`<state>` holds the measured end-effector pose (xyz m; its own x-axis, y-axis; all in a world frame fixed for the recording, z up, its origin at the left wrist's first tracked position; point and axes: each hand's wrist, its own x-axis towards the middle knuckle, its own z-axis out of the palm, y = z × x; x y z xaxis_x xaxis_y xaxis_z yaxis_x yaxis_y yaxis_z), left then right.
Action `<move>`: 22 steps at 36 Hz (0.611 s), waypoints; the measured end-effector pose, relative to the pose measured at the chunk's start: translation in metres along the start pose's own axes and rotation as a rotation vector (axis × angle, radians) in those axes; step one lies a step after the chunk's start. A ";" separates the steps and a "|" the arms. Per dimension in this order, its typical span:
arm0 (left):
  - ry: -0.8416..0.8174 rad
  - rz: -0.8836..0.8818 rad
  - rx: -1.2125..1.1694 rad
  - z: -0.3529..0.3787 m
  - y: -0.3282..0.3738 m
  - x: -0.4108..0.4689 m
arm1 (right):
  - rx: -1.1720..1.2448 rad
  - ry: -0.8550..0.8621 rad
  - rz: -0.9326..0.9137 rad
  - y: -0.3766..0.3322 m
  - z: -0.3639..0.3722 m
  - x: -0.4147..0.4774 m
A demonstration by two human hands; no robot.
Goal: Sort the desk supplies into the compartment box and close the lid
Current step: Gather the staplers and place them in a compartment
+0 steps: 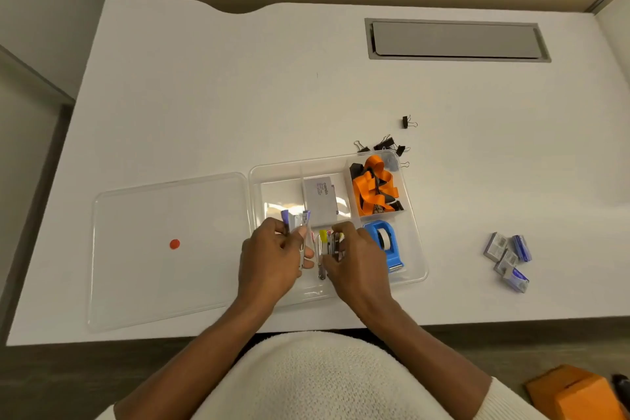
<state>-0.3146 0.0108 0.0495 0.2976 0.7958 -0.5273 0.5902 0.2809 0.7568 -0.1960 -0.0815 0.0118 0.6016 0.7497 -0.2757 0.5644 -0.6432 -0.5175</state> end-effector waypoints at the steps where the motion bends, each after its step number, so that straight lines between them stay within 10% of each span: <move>1: 0.009 -0.019 -0.019 -0.002 0.000 0.002 | -0.016 -0.010 -0.007 -0.003 0.003 0.000; 22: -0.257 -0.100 -0.116 0.023 0.003 -0.008 | 0.532 -0.042 -0.006 0.001 -0.046 -0.020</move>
<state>-0.2979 -0.0071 0.0472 0.4312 0.6037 -0.6705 0.5404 0.4223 0.7278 -0.1818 -0.1038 0.0539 0.5701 0.7655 -0.2984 0.1961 -0.4795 -0.8553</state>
